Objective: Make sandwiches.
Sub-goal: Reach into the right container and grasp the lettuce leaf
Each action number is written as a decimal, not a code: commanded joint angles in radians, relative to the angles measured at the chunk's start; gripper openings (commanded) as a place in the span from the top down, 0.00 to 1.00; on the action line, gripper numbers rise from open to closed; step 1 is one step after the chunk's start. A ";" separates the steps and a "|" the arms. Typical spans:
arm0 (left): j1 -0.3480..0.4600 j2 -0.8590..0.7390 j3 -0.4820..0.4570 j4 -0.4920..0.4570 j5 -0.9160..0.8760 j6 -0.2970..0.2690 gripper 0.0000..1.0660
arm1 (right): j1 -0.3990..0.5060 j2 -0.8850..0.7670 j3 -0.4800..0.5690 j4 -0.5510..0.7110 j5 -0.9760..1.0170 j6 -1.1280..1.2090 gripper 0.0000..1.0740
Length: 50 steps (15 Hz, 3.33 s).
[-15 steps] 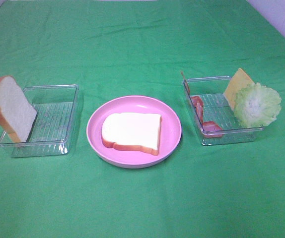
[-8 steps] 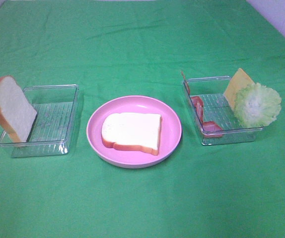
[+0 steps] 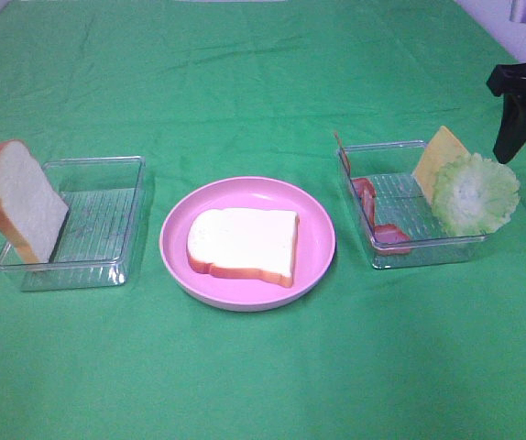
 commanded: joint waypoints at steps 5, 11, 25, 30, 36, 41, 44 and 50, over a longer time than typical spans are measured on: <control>-0.005 -0.023 0.001 0.003 -0.001 0.000 0.33 | -0.007 0.162 -0.109 0.024 0.008 -0.071 0.39; -0.005 -0.023 0.001 0.003 -0.001 0.000 0.33 | -0.007 0.238 -0.109 0.029 -0.081 -0.075 0.40; -0.005 -0.023 0.001 0.003 -0.001 0.000 0.33 | -0.009 0.201 -0.152 -0.053 0.023 -0.078 0.19; -0.005 -0.021 0.001 0.002 -0.001 0.000 0.33 | -0.113 0.240 -0.152 0.106 0.000 -0.178 0.19; -0.005 -0.021 0.001 0.002 -0.001 0.000 0.33 | -0.123 0.268 -0.152 0.181 0.007 -0.269 0.19; -0.005 -0.021 0.001 0.002 -0.001 0.000 0.33 | -0.123 0.297 -0.152 0.212 0.016 -0.280 0.32; -0.005 -0.021 0.001 0.003 -0.001 0.000 0.33 | -0.123 0.299 -0.152 0.212 0.033 -0.288 0.37; -0.005 -0.021 0.001 0.003 -0.001 0.000 0.33 | -0.123 0.303 -0.152 0.195 0.014 -0.272 0.36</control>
